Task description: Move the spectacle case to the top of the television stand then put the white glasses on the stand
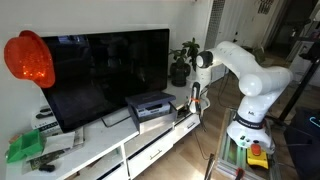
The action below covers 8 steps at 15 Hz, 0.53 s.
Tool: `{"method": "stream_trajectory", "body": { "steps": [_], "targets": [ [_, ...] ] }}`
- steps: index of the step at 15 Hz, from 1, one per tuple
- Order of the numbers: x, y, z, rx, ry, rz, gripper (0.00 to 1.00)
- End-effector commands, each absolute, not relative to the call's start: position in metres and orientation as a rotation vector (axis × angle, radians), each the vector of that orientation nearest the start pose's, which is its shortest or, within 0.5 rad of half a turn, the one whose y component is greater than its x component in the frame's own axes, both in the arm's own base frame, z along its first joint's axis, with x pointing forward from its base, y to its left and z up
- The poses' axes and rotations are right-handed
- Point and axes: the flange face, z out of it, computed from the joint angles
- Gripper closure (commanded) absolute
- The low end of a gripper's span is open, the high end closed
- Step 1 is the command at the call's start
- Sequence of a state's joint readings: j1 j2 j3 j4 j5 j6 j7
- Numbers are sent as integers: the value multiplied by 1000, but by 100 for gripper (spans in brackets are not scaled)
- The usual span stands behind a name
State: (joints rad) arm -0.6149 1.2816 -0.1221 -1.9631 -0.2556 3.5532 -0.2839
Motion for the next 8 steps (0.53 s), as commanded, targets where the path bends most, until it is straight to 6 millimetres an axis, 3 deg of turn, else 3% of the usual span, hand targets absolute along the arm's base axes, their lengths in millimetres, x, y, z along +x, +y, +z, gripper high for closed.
{"method": "stream_trajectory", "body": {
  "steps": [1,8],
  "targets": [
    [372,-307,-124,-3289,129,-429,0],
    [377,-304,-135,-3273,25,-513,0]
  ]
}}
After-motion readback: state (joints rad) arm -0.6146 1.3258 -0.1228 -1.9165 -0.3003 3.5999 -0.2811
